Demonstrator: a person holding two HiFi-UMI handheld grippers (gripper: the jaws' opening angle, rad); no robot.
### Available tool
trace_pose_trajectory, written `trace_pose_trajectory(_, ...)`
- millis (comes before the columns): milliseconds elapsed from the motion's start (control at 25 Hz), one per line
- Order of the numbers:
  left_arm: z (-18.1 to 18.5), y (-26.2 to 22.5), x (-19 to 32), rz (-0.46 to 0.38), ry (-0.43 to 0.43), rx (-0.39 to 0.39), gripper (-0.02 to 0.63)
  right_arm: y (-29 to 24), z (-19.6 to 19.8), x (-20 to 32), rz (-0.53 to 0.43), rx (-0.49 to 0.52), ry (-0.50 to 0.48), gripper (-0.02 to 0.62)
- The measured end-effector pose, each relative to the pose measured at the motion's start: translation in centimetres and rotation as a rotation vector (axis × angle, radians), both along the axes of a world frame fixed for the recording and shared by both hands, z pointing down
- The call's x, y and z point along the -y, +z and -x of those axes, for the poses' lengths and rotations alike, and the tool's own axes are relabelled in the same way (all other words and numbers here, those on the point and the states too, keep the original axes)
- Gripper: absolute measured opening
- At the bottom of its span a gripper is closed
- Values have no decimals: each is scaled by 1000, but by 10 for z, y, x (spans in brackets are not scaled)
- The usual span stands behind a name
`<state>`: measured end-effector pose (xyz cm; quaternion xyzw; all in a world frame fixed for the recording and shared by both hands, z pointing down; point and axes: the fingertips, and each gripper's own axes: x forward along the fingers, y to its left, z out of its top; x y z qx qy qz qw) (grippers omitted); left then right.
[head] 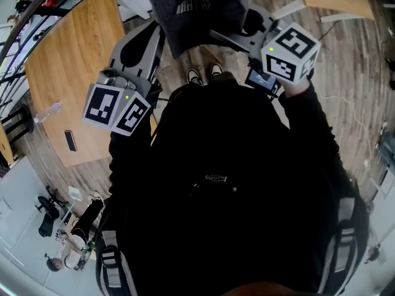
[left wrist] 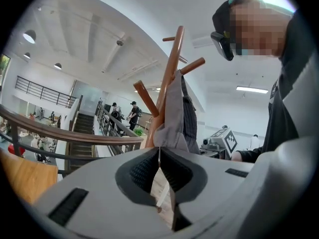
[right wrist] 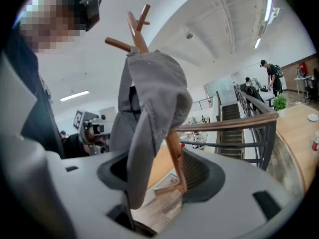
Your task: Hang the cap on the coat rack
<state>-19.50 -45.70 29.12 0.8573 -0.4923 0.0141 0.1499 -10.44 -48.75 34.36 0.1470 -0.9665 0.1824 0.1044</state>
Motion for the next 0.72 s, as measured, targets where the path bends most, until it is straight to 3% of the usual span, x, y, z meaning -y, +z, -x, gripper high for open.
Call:
trace_pose_trajectory(320,1,-4,7,-49,10,-3,18,11,-44,20,-53,-95,162,342)
trace_pose_trajectory(520,0,5,9,-11,18,5,18,18,-60,9,87,24,147,440)
trace_pose_trajectory(720,0,3,6,-23,20,11,18,35,-80,0,145,52,193,448)
